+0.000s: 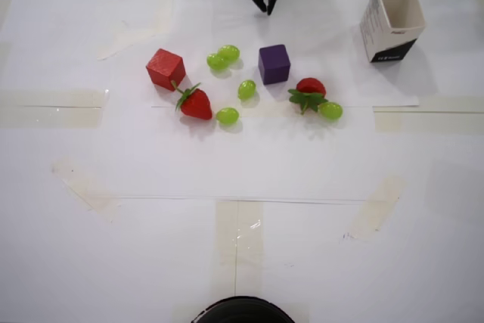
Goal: Pick up the grapes and place them in the box.
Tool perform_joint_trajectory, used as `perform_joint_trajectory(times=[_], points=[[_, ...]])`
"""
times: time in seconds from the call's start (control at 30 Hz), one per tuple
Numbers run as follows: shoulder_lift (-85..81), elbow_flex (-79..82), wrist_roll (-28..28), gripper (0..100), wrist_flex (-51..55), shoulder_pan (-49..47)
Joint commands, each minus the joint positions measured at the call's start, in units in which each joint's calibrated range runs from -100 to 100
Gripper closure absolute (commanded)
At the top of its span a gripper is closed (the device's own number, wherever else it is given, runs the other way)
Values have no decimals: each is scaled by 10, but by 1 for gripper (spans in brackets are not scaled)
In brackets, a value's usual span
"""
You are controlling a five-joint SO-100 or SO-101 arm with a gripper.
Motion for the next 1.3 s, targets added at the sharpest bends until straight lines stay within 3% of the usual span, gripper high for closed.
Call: perform_joint_trajectory(times=[0.0,1.07,1.27], points=[[-7,0,-2,100,1,-1],[-7,-2,-8,100,-4,10],[-7,-118,-5,100,50,11]])
